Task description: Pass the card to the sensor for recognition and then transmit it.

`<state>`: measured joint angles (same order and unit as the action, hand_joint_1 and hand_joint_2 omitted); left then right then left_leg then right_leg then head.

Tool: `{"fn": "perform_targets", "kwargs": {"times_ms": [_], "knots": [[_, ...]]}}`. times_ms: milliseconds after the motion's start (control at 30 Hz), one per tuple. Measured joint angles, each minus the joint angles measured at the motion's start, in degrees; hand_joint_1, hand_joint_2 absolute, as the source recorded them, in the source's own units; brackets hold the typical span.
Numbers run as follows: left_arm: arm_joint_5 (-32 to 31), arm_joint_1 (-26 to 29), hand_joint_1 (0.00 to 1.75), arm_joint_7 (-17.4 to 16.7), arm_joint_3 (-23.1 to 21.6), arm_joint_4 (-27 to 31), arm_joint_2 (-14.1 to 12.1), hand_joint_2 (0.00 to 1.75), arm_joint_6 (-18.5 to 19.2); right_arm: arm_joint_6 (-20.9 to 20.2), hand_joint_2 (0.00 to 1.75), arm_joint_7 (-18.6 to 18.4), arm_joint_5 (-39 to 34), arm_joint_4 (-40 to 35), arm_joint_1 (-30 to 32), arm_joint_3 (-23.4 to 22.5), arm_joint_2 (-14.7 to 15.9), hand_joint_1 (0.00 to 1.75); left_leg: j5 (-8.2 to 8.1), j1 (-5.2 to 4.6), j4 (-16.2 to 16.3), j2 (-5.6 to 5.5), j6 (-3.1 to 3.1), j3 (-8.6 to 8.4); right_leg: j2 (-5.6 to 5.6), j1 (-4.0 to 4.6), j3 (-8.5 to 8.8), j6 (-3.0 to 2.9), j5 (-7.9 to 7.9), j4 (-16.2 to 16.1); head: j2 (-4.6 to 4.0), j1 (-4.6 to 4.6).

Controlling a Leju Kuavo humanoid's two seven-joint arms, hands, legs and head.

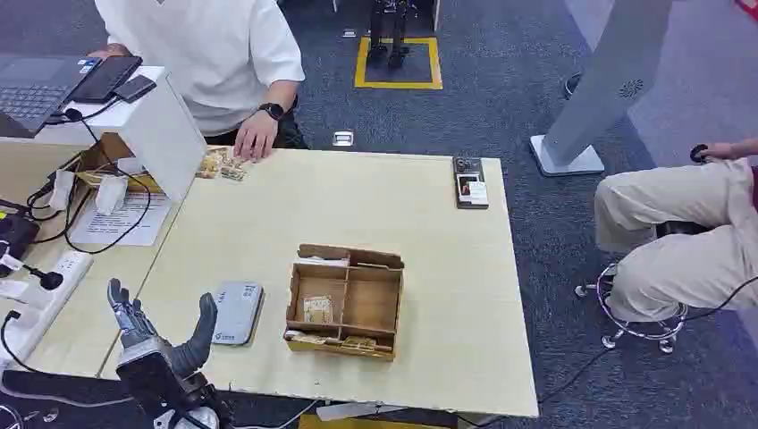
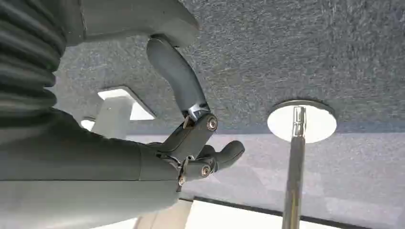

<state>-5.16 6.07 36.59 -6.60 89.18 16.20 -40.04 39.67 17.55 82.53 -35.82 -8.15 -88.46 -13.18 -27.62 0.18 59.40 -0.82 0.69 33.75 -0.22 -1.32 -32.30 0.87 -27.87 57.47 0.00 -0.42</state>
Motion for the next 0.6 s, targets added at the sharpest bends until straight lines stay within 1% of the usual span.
{"fn": "perform_targets", "kwargs": {"times_ms": [200, 600], "knots": [[0.0, -0.18, 0.0, -0.77, -0.63, -0.02, -0.09, 1.75, 0.0, 0.02, 1.75, -0.04, -1.55, -0.07, 0.09, -0.09, -0.28, 0.0, 0.0, 0.0, 0.0, 0.0, 0.0, -0.01, 0.0, 0.0, 0.0, 0.0, 0.0, 0.0, 0.02, 0.0], [0.57, -0.33, 0.0, -0.98, -1.09, -0.5, -0.13, 1.75, 0.0, 0.02, 1.75, -2.6, -2.12, -1.36, 0.75, -0.59, -1.49, 0.0, 0.0, 0.0, 0.0, 0.01, 0.0, -0.01, 0.01, 0.0, -0.01, 0.0, 0.0, 0.0, 0.02, 0.02]]}}
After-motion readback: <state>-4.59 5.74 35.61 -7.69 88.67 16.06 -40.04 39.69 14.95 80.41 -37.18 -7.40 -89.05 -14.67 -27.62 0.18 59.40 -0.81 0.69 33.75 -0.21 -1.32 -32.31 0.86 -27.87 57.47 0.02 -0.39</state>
